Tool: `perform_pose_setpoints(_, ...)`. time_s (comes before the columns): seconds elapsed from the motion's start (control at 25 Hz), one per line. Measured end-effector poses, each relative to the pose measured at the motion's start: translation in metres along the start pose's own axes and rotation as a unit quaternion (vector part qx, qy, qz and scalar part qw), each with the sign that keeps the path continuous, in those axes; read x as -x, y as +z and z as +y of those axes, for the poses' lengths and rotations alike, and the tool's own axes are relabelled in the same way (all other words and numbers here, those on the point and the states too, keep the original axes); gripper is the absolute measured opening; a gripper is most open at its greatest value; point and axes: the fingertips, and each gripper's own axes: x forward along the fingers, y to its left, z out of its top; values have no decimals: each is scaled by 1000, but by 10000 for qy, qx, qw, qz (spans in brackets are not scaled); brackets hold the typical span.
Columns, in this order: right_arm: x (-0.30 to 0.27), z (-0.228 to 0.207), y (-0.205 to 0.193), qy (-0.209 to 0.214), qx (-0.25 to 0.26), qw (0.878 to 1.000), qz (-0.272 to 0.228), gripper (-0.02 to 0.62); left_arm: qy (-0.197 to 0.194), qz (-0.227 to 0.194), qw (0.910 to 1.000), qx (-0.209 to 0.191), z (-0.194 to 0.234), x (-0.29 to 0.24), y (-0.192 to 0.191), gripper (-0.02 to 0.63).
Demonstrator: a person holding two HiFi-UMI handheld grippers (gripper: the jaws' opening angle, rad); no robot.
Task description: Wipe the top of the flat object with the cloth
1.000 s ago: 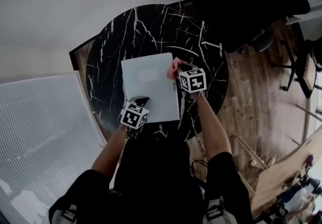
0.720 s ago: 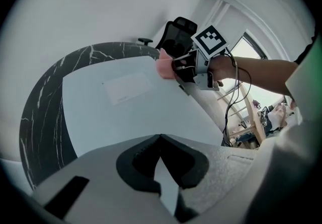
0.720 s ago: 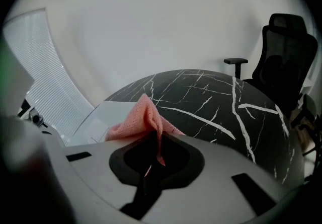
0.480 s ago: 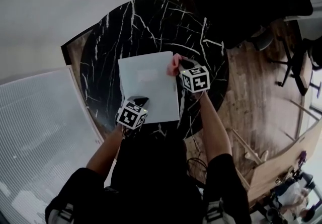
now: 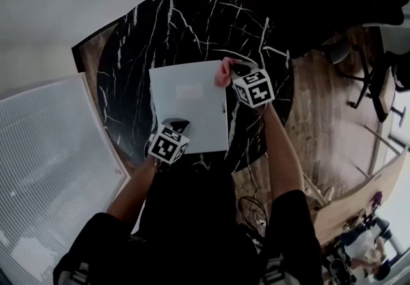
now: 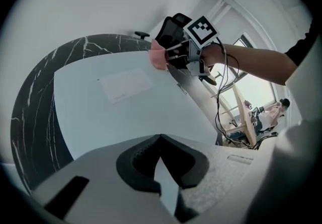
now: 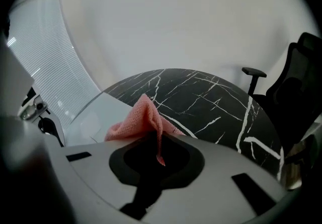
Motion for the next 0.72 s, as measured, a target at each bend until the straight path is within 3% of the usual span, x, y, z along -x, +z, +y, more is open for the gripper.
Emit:
perform_pose_setpoints(0.2, 4, 1, 7, 15, 332, 9994, 130, 8, 9, 140, 9997, -216, -3, 5, 1, -2)
perform_pose_setpoints(0.32, 5, 4, 10, 232, 655, 9973, 225, 8, 48, 46, 9996, -263, 0, 11, 6, -1)
perform_pose_setpoints(0.52, 16, -2, 30, 688, 1877, 9771, 725, 8, 266, -216, 9989, -309, 16, 27, 22, 0)
perform_pose_setpoints(0.72, 29, -6, 83, 643, 2358, 9683, 508, 8, 456, -177, 9983, -308, 32, 24, 20, 0)
